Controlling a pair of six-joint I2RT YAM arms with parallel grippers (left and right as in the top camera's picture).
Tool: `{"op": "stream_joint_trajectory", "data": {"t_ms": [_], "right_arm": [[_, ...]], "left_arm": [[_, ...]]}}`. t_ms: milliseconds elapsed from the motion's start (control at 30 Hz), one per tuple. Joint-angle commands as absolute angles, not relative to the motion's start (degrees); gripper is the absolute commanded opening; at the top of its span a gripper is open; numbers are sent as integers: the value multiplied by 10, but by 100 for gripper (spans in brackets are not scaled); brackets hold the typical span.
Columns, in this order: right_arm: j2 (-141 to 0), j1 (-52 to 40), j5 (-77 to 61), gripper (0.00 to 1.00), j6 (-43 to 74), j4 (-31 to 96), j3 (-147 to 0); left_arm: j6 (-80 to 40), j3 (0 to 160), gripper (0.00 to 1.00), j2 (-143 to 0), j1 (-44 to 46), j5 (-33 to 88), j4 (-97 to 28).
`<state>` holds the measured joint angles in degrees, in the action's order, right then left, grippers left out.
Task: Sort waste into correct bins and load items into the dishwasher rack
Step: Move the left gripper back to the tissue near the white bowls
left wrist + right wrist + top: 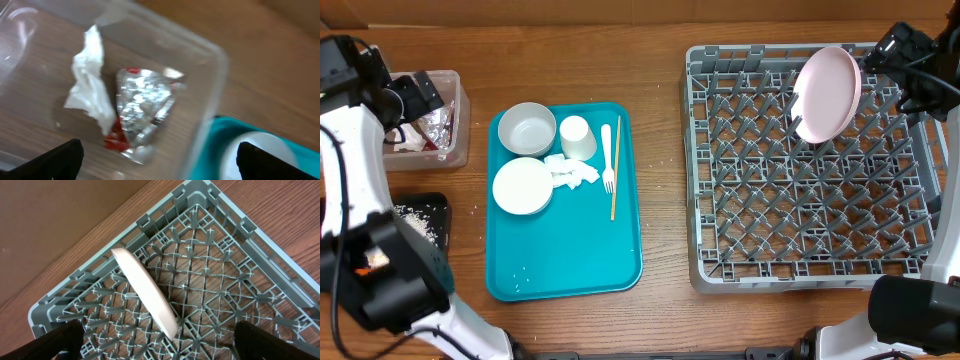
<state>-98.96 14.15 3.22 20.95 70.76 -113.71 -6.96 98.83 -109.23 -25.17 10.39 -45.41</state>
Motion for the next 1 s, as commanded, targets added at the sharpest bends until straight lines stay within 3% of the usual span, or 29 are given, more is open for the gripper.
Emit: {"op": "stream_joint_trajectory", "data": {"t_ms": [0, 133, 233, 533, 600, 700, 967], "right_arm": [[-985, 141, 34, 100, 211, 706, -1144], [-985, 141, 34, 100, 211, 706, -1144], [-985, 141, 34, 100, 211, 706, -1144], [-985, 141, 34, 100, 211, 706, -1144], [-985, 141, 34, 100, 211, 706, -1144], [-985, 141, 34, 100, 211, 706, -1144], [-985, 141, 34, 100, 211, 706, -1144]], "left_arm": [[-77, 996, 98, -1017, -249, 252, -466], [-41, 996, 94, -989, -223, 349, -515], [32, 996, 90, -990, -173, 343, -575], [123, 995, 90, -1058, 29, 108, -708], [124, 995, 86, -1085, 59, 52, -723], [124, 995, 74, -1124, 84, -18, -728], [141, 995, 79, -1186, 86, -56, -728]]}}
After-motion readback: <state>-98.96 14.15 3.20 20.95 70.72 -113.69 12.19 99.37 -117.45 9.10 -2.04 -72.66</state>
